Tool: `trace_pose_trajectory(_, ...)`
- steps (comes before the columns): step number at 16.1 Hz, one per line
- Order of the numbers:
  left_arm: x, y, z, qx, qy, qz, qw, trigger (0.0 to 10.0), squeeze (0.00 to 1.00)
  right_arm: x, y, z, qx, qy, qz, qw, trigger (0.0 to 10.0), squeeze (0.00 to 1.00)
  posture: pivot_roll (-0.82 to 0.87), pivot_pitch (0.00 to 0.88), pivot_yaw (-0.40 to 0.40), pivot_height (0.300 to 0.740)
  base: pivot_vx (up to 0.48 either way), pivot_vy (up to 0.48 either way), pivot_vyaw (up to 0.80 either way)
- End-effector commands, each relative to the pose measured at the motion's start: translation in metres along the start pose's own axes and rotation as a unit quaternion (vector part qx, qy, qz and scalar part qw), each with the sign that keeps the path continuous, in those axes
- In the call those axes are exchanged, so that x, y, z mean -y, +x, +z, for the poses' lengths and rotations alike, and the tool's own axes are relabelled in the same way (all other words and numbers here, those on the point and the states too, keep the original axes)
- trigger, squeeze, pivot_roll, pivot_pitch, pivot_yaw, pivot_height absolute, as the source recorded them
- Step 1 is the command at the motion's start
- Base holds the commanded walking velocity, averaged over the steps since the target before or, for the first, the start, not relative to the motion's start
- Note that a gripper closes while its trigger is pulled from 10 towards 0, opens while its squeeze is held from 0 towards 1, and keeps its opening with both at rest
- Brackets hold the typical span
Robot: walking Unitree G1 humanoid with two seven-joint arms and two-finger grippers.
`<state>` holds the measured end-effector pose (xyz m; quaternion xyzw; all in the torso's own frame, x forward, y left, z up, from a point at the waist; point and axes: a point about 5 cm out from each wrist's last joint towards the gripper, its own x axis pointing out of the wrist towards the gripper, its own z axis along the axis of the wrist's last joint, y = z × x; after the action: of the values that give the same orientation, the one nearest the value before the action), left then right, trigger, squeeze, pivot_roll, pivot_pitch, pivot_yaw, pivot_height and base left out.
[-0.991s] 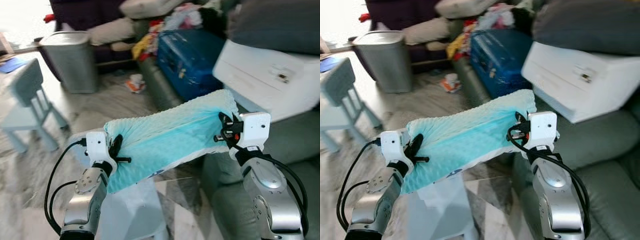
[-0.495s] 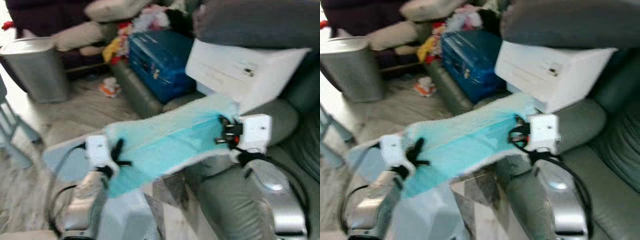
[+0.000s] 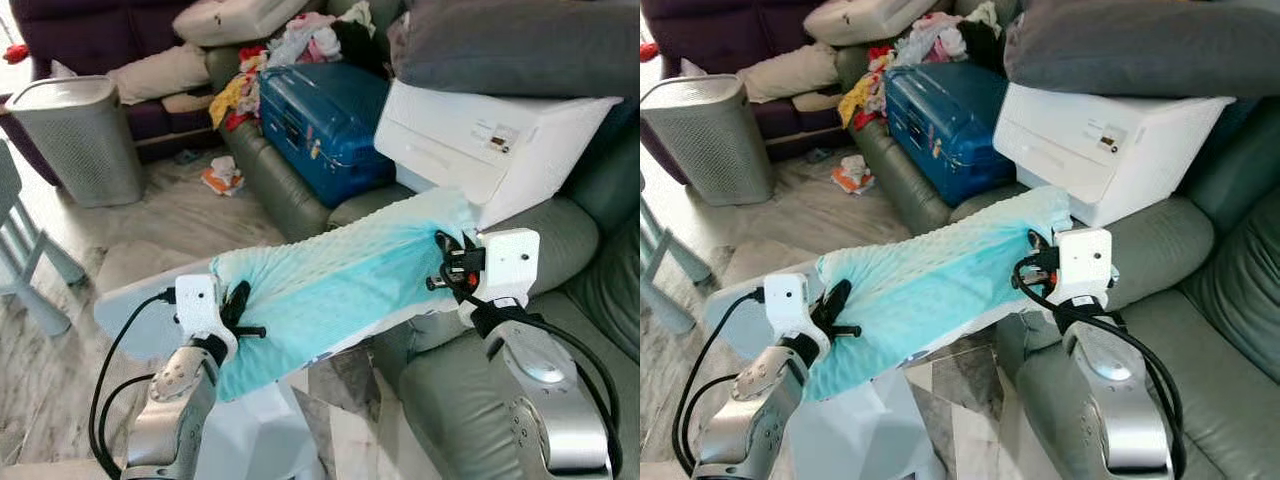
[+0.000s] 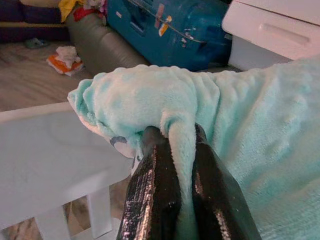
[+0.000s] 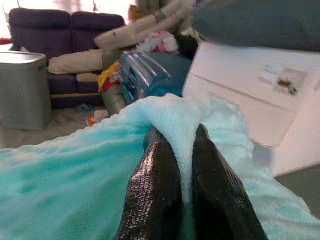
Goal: Move the pillow to the sofa
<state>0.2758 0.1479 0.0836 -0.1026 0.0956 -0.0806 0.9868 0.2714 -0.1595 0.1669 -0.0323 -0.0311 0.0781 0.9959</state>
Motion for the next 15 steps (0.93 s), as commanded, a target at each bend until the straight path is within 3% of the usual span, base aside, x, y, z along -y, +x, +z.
trace_pose_trajectory(1, 0.0025, 0.0009, 0.0057, 0.007, 0.005, -0.01, 1.0, 10.0, 0.0, 0.0051, -0.0002, 0.0064, 0.009, 0.0, -0.011, 1.0, 10.0, 0.0, -0.18, 0.009, 0.033, 0.74, 0.0, 0.0, -0.8)
trace_pose_trajectory(15, 0.0036, 0.0033, 0.0049, 0.0, 0.012, -0.021, 1.0, 10.0, 0.0, 0.0042, 0.0007, 0.0067, 0.01, 0.002, -0.013, 1.0, 10.0, 0.0, -0.18, 0.005, 0.044, 0.74, 0.0, 0.0, -0.79)
